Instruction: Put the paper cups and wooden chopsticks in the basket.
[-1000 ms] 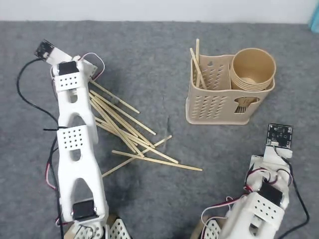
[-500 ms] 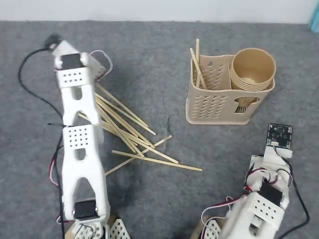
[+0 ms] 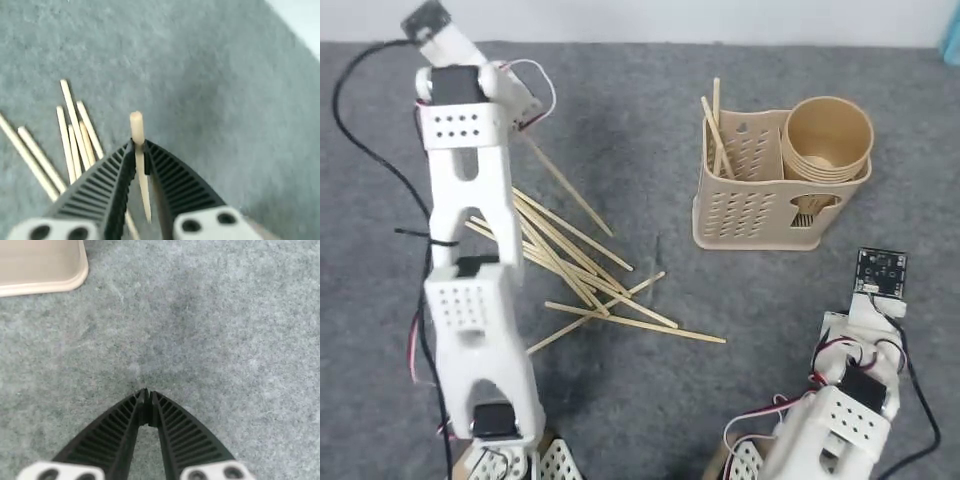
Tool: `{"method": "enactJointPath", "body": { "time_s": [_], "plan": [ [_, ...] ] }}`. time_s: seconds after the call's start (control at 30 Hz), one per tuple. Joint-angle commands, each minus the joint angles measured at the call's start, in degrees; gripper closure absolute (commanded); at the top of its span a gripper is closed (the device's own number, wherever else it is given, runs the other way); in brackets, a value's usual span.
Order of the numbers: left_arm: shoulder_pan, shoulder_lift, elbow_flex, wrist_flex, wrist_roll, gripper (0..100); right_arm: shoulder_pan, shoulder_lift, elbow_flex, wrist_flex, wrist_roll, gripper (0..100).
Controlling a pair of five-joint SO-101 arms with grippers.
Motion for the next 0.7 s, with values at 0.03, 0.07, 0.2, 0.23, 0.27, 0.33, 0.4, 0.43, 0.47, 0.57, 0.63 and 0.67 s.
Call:
{"method": "enactJointPath", "body": {
  "time_s": [0.03,0.07,0.2,0.23,0.27,0.33,0.4,0.43,0.47,0.57,0.63,0.67],
  "plan": [
    [4.84,-20.04,14.64,2.02,-2.90,99,0.40,-1.27,-0.44,-0.92,0.88,99.0],
    [5.80,-22.95,17.19,1.76,-3.69,99,0.40,-1.27,-0.44,-0.92,0.88,99.0],
    [8.00,-33.67,27.65,-1.23,-4.48,99,0.40,-1.27,-0.44,-0.92,0.88,99.0],
    [8.53,-36.31,30.37,-2.11,-4.57,99,0.48,-1.27,-0.44,-0.92,0.88,99.0],
    [9.05,-38.86,33.27,-3.16,-5.27,99,0.48,-1.27,-0.44,-0.92,0.88,99.0],
    [10.37,-44.40,38.99,-5.71,-7.47,99,0.57,-1.27,-0.44,-0.92,0.88,99.0],
    [11.78,-50.46,44.97,-8.79,-8.70,99,0.57,-1.27,-0.44,-0.92,0.88,99.0],
    [12.31,-53.19,47.78,-10.64,-8.88,99,0.57,-1.27,-0.44,-0.92,0.88,99.0],
    [12.57,-56.18,50.59,-12.92,-8.97,99,0.57,-1.27,-0.44,-0.92,0.88,99.0],
    [12.66,-63.47,57.36,-19.87,-8.97,99,0.57,-1.27,-0.44,-0.92,0.88,99.0],
    [12.75,-67.87,60.70,-23.30,-8.97,99,0.57,-1.27,-0.44,-0.92,0.88,99.0],
    [12.84,-69.71,61.76,-24.70,-8.97,99,0.57,-1.27,-0.44,-0.92,0.88,99.0]
  ]
}}
